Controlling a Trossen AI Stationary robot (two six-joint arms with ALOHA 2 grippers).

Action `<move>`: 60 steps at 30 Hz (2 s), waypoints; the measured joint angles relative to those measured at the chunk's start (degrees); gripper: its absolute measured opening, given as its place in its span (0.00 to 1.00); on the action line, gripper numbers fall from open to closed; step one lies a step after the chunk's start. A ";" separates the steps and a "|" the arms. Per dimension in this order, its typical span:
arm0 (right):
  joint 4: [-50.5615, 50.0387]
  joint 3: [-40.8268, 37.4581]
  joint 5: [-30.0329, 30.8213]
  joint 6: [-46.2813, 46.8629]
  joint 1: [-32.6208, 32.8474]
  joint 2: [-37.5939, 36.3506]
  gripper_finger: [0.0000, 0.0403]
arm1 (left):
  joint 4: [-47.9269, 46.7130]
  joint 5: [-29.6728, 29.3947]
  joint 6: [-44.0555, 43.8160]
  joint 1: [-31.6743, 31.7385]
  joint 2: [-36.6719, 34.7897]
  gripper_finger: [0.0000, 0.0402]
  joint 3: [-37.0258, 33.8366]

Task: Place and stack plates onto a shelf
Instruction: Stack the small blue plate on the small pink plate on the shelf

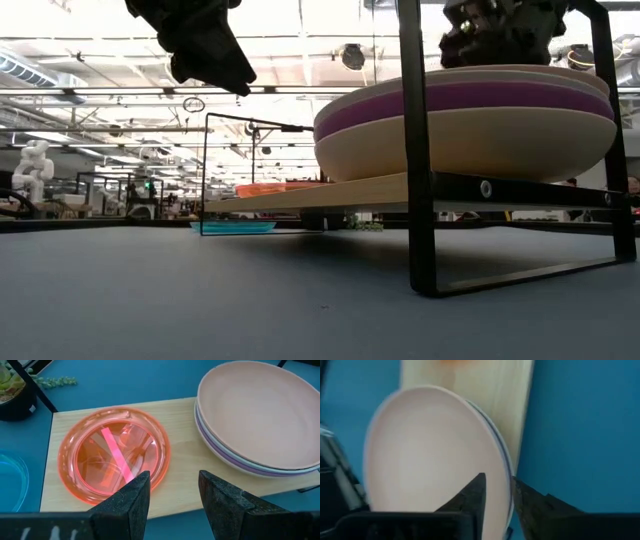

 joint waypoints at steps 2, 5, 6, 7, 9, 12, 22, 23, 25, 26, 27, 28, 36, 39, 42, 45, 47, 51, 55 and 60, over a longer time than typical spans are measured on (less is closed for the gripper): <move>0.16 0.00 -0.13 -0.17 -0.21 -1.82 0.22 | 0.02 0.00 -0.52 0.40 0.00 0.43 0.00; -0.13 0.00 -0.05 -0.66 -0.33 -4.80 0.25 | -0.13 0.48 -1.47 1.21 -0.03 0.43 0.32; -0.13 0.00 0.10 -0.75 -0.33 -5.85 0.25 | -0.11 0.95 -1.45 1.51 -0.07 0.43 0.67; -0.18 0.00 0.42 -0.79 -0.33 -6.89 0.25 | -0.13 1.22 -1.45 1.86 -0.07 0.43 1.16; -0.45 0.02 1.49 -1.45 -0.33 -8.73 0.25 | -0.44 1.53 -1.45 2.72 -0.13 0.43 2.26; -0.48 0.02 2.20 -3.14 -0.35 -11.05 0.25 | -2.39 1.60 -1.78 4.81 -0.13 0.43 4.54; -1.60 0.02 5.81 -5.17 -0.34 -14.76 0.25 | -15.53 4.47 -6.11 19.12 -0.15 0.34 12.72; -1.89 0.02 5.81 -5.13 -0.33 -14.76 0.25 | -15.88 5.65 -6.09 21.07 -0.17 0.34 13.19; -2.93 0.02 5.79 -4.87 -0.33 -14.76 0.25 | -16.66 8.31 -6.44 25.25 -0.17 0.33 13.76; -3.53 0.02 5.79 -4.83 -0.33 -14.76 0.25 | -17.00 9.56 -7.14 27.39 -0.17 0.33 13.86; -3.71 0.02 5.79 -4.79 -0.33 -14.76 0.25 | -17.36 10.68 -8.06 29.77 -0.17 0.33 13.88; -3.73 0.02 5.79 -4.78 -0.33 -14.76 0.25 | -17.83 11.60 -8.91 32.07 -0.17 0.33 13.88; -4.09 -0.04 5.75 -3.67 -0.33 -14.76 0.25 | -21.90 19.84 -9.49 50.86 -0.17 0.33 13.55; -3.99 -0.98 5.73 -2.53 -0.33 -14.76 0.25 | -21.85 21.97 -7.63 56.75 -0.15 0.37 13.02; -3.69 -2.19 5.62 -1.24 -0.33 -14.74 0.25 | -21.74 23.50 -6.19 61.49 0.43 0.42 12.38; -2.60 -3.53 5.50 -0.19 -0.33 -14.76 0.25 | -22.65 25.99 -5.19 65.52 1.24 0.49 11.34; -2.31 -4.09 4.91 0.24 -0.33 -14.74 0.25 | -22.20 28.00 -4.17 67.32 1.85 0.52 10.53; -1.78 -5.03 3.95 0.48 -0.31 -14.72 0.25 | -22.21 30.75 -2.95 69.48 3.14 0.56 7.65; -0.97 -5.32 2.72 0.48 -0.33 -14.76 0.25 | -20.82 33.38 -2.42 70.79 3.98 0.57 3.92; -0.63 -5.44 2.72 0.39 -0.33 -14.76 0.25 | -15.33 34.64 -4.46 71.05 4.11 0.57 -1.45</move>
